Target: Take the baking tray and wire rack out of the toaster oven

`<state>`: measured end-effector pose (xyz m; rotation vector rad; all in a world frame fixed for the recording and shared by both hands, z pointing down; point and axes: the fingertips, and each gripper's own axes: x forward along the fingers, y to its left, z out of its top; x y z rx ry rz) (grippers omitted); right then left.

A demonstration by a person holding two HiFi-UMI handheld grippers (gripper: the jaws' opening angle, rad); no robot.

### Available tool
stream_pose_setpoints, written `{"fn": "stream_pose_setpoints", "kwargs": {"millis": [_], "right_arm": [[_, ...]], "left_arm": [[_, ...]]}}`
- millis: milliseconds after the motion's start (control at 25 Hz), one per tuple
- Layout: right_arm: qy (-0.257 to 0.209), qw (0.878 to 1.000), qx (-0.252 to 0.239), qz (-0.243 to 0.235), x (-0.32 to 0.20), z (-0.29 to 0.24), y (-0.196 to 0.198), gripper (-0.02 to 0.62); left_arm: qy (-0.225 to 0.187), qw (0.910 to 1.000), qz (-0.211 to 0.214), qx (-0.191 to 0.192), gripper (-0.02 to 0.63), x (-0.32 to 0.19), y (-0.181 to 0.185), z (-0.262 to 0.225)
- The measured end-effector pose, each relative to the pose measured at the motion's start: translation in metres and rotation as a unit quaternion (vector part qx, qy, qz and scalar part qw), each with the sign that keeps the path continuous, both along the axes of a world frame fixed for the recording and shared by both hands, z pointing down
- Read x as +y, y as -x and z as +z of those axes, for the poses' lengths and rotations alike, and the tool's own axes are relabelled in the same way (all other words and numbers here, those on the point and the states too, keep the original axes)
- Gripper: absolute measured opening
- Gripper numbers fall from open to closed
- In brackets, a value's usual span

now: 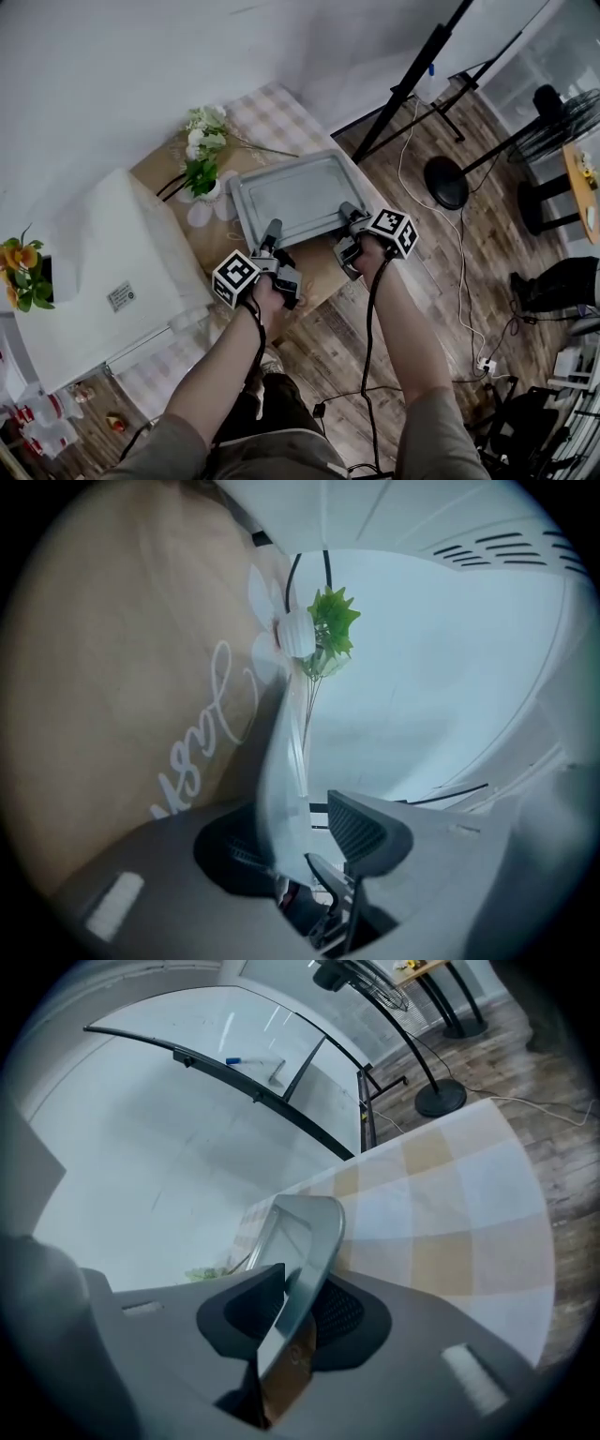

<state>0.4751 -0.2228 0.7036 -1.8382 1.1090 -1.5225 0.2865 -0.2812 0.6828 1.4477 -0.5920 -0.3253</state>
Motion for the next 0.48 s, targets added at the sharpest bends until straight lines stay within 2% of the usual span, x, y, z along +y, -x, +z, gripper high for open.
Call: {"fn": "stream_pose_setpoints", "kwargs": {"millis": [80, 160, 280, 360, 400, 480], "right_arm": [[0.005, 1.0, 0.002, 0.004, 0.0, 0.001, 0.001, 0.098], [0.007, 1.0, -0.004, 0.019, 0.0, 0.001, 0.0, 0.097], [0.015, 0.999, -0.011, 0.045, 0.001, 0.005, -0.002, 0.098], [0.026, 0.999, 0.001, 0.034, 0.0, 0.006, 0.0, 0.116], [0.033, 0.999, 0.011, 0.018, -0.001, 0.004, 0.001, 0.138], [0.045, 0.999, 0.027, -0.018, -0.003, -0.001, 0.007, 0.225]], "left_arm": [[-0.008, 0.9996, 0.024, -0.015, 0.195, 0.008, -0.001, -0.006], [0.005, 0.9989, 0.041, -0.022, 0.233, 0.021, -0.002, -0.011], [0.028, 0.9982, 0.051, -0.009, 0.233, 0.043, -0.005, -0.019], [0.028, 0.998, 0.056, -0.002, 0.242, 0.049, -0.005, -0.023], [0.024, 0.998, 0.058, -0.004, 0.242, 0.05, -0.004, -0.023], [0.02, 0.9979, 0.06, -0.012, 0.242, 0.048, -0.001, -0.022]]}}
